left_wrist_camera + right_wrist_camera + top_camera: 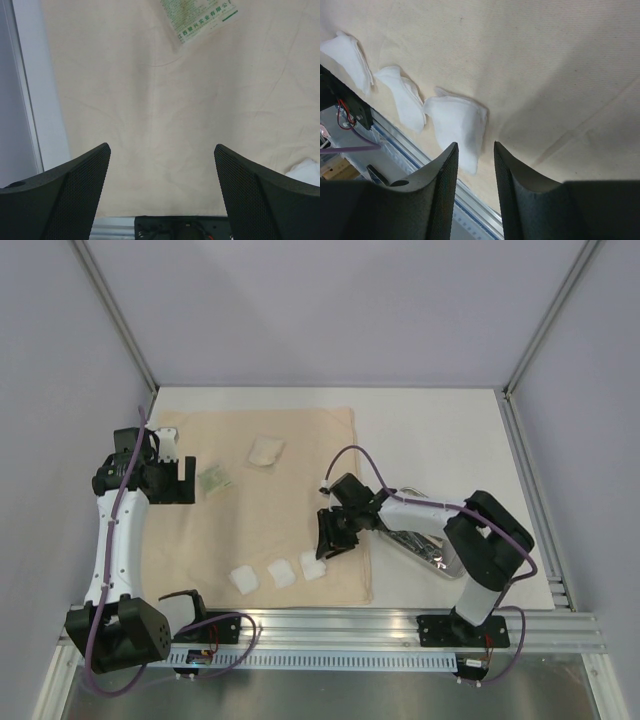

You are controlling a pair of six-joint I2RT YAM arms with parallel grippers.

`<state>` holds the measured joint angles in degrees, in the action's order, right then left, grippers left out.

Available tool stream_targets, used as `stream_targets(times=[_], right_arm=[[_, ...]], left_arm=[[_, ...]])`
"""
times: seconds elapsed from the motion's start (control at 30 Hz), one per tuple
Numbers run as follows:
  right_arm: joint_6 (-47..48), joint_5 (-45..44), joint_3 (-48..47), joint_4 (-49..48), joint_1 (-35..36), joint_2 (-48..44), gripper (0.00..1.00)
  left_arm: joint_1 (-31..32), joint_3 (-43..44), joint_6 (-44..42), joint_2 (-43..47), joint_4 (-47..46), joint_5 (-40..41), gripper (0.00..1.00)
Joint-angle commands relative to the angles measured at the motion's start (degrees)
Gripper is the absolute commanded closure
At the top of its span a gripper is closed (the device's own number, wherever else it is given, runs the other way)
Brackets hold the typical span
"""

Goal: Prepare the surgical pack

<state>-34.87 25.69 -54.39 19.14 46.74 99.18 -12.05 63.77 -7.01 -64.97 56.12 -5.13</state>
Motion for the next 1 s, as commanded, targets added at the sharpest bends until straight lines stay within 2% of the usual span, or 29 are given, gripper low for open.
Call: stream_targets(times=[0.0, 0.23, 0.63, 0.73, 0.77, 0.87, 0.97], right_arm=[[0.8, -0.7, -0.5, 1.4, 0.3, -0.9, 0.63], [0.0, 3.0, -2.3, -1.9, 0.6, 6.7, 0.63], [-0.3, 7.4, -5.5, -4.4, 2.0, 10.2, 0.65], [0.0, 7.7, -5.7, -4.3, 2.0, 10.0, 0.76], [0.0, 7.6, -5.9, -3.9, 2.0, 9.7, 0.84], [0.9, 8.2, -7.0, -3.1, 2.0, 7.8, 0.96], [3.1, 8.9, -9.4, -0.2, 1.8, 4.7, 1.0]], left_arm=[[-0.3, -0.1, -1.3, 0.9, -0.5, -0.8, 0.06], [-0.4, -0.1, -1.3, 1.2, -0.3, -0.5, 0.06], [-0.3, 0.0, -1.3, 0.8, -0.3, -0.3, 0.06], [-0.3, -0.1, -1.3, 0.8, -0.4, -0.3, 0.06], [-0.3, -0.1, -1.3, 0.8, -0.4, -0.2, 0.06], [-0.3, -0.1, -1.3, 0.7, -0.3, -0.3, 0.06], [-0.3, 0.0, -1.3, 0.5, -0.4, -0.4, 0.06]])
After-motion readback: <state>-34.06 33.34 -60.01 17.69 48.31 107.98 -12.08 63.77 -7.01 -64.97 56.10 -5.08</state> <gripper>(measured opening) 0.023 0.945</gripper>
